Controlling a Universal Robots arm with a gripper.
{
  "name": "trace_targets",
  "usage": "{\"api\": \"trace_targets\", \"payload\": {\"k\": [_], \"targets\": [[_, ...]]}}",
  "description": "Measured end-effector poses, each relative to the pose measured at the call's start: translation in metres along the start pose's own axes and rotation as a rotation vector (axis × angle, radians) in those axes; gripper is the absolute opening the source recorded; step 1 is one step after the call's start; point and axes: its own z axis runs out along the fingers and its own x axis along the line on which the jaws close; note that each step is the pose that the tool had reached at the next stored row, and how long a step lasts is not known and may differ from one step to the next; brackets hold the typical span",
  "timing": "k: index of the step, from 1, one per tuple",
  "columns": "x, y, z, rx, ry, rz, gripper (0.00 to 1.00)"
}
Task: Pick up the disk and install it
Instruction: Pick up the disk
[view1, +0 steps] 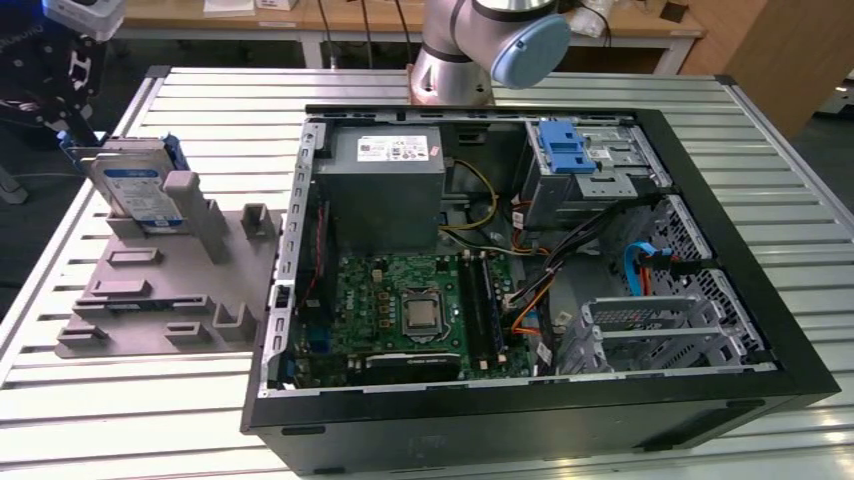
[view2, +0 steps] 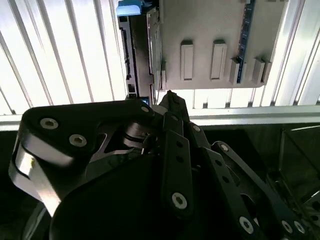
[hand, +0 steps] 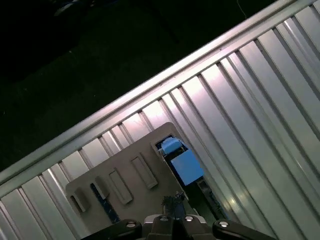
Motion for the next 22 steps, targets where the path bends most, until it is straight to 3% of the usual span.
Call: {"api": "trace_targets", "payload": {"k": [4, 9, 12, 22], "targets": [[-0.0001, 0.0001, 0.0007, -0.0011, 0.0028, -0.070, 0.11], [-0.0097, 0.0083, 0.0016, -0.0013, 0.0038, -0.088, 0.11], [-0.0102, 0.0098, 0.0025, -0.0016, 0.0046, -0.112, 0.11], [-0.0102, 0.0096, 0.0085, -0.0045, 0.0121, -0.293, 0.11]]}}
